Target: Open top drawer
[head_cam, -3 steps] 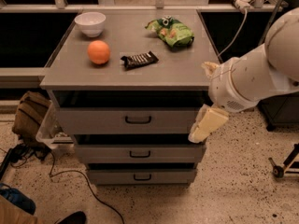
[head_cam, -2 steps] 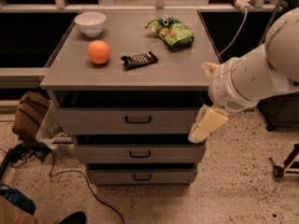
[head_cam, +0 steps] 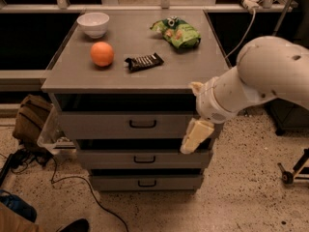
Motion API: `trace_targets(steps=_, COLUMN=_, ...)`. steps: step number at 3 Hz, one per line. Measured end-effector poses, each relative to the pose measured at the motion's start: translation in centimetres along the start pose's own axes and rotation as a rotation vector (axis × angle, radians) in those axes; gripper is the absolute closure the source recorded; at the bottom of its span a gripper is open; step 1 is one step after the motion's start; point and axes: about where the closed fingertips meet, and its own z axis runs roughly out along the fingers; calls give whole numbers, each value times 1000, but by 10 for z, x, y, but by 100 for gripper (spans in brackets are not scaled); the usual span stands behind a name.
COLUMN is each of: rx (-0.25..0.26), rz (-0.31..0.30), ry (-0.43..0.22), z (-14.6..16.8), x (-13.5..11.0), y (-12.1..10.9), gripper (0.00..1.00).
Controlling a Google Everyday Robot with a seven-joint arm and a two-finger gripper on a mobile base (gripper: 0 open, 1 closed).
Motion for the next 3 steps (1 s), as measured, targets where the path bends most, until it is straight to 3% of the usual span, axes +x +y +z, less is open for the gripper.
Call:
trace_targets(steps=1, rx=-80, rz=-5, ry=-32, z=43, x=2, y=-1, gripper=0)
trace_targets(steps=2, rx=-124, rz=-19, ry=-18, z=58, x=4, y=1, gripper=0)
trace_targets(steps=3, rx=-126, rz=-20, ry=-17, z=58, x=4, y=1, gripper=0)
